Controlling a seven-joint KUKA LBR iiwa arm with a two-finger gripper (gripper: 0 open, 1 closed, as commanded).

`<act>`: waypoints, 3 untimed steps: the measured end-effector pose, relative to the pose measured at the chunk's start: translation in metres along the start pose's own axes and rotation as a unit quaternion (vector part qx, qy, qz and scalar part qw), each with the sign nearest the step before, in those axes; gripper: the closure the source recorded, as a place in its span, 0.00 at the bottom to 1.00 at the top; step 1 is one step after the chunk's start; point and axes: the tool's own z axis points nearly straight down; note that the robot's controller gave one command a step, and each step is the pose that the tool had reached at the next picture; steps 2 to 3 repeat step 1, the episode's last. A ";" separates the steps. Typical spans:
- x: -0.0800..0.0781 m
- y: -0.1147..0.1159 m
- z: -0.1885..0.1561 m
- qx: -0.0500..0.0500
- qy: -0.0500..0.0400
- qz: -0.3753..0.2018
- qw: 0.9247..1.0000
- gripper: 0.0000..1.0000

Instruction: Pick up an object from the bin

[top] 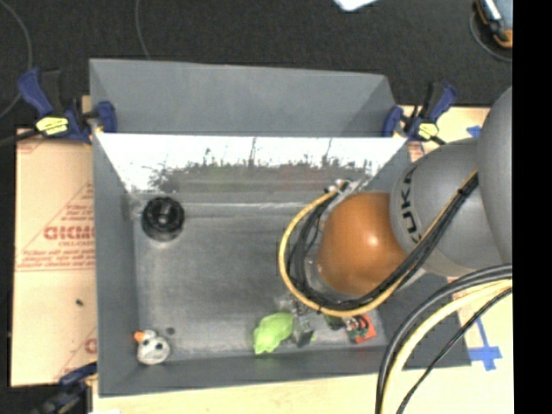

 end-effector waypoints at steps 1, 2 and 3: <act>0.000 0.000 0.000 0.000 0.000 0.000 1.000 1.00; 0.000 0.000 0.000 0.000 0.000 0.000 1.000 1.00; 0.000 0.000 0.000 0.000 0.000 0.000 1.000 1.00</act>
Offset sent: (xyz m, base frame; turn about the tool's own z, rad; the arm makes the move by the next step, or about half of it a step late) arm -0.0031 0.0017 -0.0035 0.0123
